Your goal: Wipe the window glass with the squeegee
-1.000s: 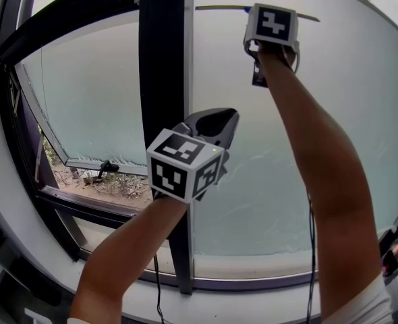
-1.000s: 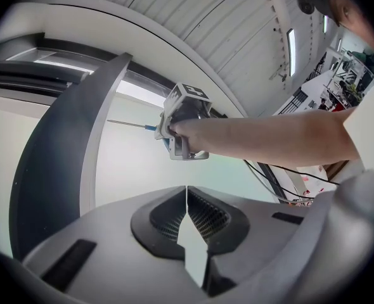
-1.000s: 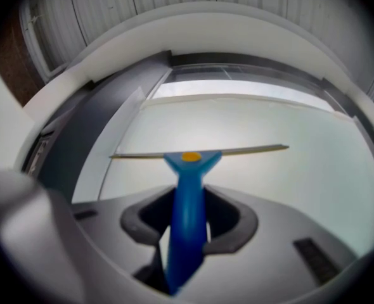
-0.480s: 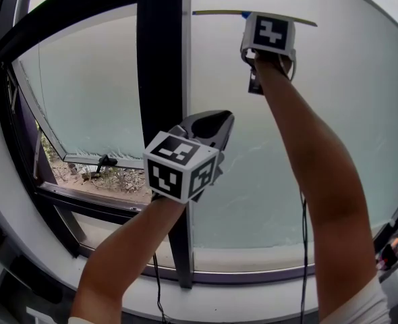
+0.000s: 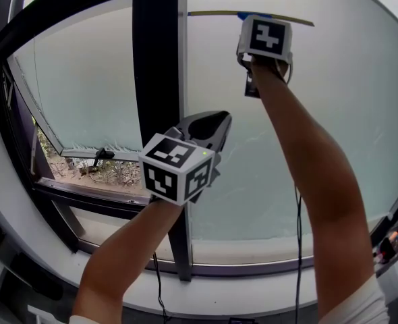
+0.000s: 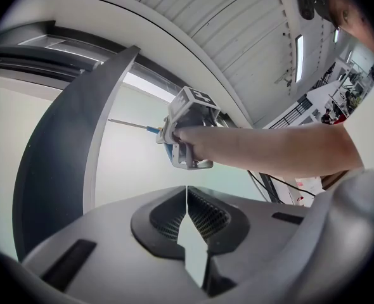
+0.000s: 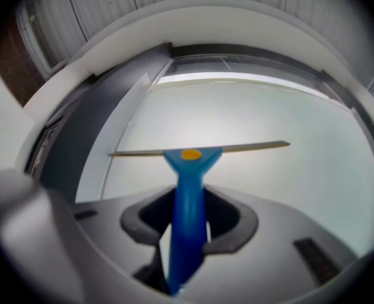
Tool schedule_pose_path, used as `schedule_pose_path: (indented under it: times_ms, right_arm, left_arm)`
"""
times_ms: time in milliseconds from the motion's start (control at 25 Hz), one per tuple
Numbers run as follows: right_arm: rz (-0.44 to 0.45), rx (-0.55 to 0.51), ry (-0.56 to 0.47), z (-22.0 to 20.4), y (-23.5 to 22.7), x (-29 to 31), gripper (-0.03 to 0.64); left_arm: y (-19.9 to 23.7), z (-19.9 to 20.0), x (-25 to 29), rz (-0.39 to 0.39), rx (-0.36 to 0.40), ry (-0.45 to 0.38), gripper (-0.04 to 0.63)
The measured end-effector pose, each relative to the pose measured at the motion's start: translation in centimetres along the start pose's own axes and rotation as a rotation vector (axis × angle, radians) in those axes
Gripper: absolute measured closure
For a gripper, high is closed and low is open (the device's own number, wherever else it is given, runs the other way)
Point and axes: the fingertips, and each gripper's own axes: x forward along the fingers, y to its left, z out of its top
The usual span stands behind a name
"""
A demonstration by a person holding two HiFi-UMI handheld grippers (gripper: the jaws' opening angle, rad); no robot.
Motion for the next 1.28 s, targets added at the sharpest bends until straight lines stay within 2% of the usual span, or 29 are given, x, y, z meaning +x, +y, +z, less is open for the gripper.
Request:
schedule_pose_path:
  times_ms: [280, 720, 1280]
  right_arm:
    - [-0.008, -0.004, 0.024, -2.0, -0.1, -0.5, 0.471]
    - [0.005, -0.01, 0.041, -4.8, 0.3, -1.4, 0.471]
    - [0.014, -0.006, 0.065, -8.5, 0.5, -2.2, 0.471]
  left_arm:
    - [-0.7, -1.1, -0.6, 0.001, 0.047, 0.016, 0.566]
    - [-1.0, -3.6, -1.7, 0.004, -0.025, 0.031, 0.566]
    - [-1.4, -7.1, -2.0, 0.007, -0.057, 0.073, 0.566]
